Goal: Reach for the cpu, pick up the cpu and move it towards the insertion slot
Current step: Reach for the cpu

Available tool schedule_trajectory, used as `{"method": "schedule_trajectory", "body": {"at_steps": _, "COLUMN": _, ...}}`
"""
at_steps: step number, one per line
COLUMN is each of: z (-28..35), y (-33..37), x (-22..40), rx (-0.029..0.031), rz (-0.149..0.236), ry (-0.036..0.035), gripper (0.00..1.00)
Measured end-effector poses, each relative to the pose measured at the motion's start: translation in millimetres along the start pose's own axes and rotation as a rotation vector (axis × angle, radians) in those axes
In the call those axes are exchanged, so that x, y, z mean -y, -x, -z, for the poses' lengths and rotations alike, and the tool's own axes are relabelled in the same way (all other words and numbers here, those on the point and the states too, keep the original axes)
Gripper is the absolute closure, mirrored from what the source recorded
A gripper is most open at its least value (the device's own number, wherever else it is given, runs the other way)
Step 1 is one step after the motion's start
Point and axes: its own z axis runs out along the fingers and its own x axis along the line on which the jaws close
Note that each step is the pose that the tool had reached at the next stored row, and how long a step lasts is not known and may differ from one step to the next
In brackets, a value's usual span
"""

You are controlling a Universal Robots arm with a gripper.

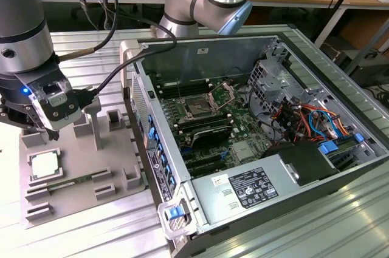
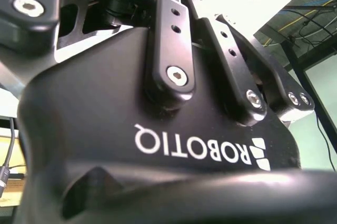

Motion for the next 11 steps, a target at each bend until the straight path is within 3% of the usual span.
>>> {"method": "schedule_trajectory", "body": {"at_steps": 8, "z": -1.8, "y": 0.0, "x": 0.1, "rx": 0.0000, "rz": 0.000, "ry": 0.0000, "gripper": 0.89}}
{"method": "schedule_trajectory", "body": {"at_steps": 11, "z": -8.7, "y": -0.8, "x": 0.3, "rx": 0.0000, "rz": 0.000, "ry": 0.0000, "gripper": 0.89}}
